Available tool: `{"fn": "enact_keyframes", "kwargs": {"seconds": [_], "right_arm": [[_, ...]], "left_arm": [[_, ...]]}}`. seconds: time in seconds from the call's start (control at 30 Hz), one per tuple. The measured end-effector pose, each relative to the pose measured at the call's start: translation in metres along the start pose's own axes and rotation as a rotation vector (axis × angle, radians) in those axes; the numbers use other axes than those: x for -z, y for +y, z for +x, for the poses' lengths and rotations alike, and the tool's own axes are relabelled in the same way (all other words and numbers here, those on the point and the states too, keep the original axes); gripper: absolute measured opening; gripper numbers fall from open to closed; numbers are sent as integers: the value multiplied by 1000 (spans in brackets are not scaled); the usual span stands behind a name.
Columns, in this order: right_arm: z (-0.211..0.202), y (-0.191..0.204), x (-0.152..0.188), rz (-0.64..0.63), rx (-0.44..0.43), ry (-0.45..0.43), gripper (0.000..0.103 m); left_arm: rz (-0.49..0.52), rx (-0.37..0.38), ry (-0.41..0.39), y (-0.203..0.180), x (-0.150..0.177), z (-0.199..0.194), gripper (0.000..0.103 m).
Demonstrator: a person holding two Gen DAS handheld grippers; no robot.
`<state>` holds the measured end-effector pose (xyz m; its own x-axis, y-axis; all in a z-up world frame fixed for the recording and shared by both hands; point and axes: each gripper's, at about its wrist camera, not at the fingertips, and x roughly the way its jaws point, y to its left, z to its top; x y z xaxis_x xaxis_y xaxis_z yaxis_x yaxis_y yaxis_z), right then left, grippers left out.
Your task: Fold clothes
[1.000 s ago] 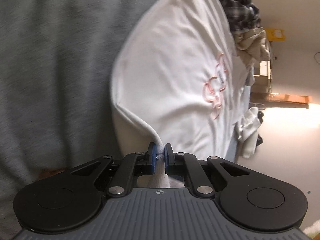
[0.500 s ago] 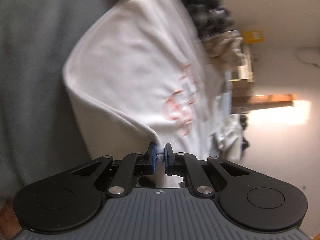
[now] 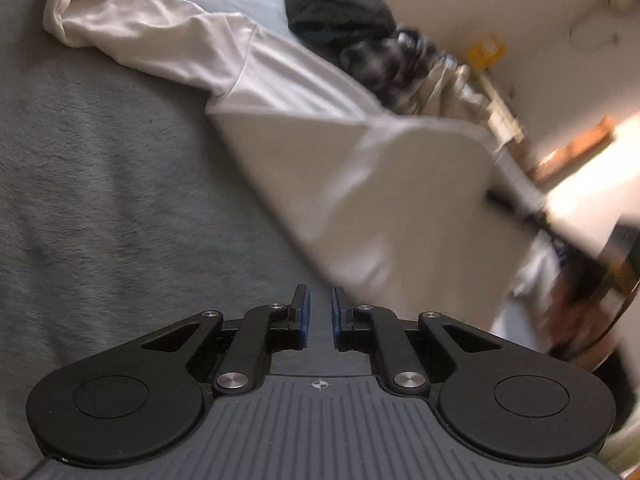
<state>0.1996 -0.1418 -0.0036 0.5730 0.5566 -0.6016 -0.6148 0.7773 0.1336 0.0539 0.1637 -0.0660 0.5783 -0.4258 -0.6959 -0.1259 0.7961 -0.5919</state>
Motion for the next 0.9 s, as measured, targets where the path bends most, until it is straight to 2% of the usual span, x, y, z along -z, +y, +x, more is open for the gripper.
{"fn": "enact_keyframes", "kwargs": {"seconds": [0.13,0.3,0.33,0.4,0.5,0.6,0.7,0.77,0.9], "right_arm": [[1,-8,-4,3,12,0,3],[4,-9,-8,14,-8,-14,3],[3,-9,-8,18,-16,-17,3],[-1,-8,-9,30,-37,-22,4],[-14,0,-8,39,-98,-33,4],[-27,18,-2,43,-204,-26,4],[-31,46,10,52,-343,23,4],[-24,68,22,65,-432,76,4],[4,117,56,94,-601,224,4]], "left_arm": [[106,-29,21,-12,6,19,9],[255,-3,47,-38,6,42,11],[280,-26,48,-44,4,49,11],[278,-37,56,-48,1,57,11],[187,37,50,-41,-11,54,14],[62,148,47,-16,-13,31,24],[-47,277,65,14,-7,1,35],[-105,255,61,32,1,-16,39],[-211,201,48,65,17,-52,40]]}}
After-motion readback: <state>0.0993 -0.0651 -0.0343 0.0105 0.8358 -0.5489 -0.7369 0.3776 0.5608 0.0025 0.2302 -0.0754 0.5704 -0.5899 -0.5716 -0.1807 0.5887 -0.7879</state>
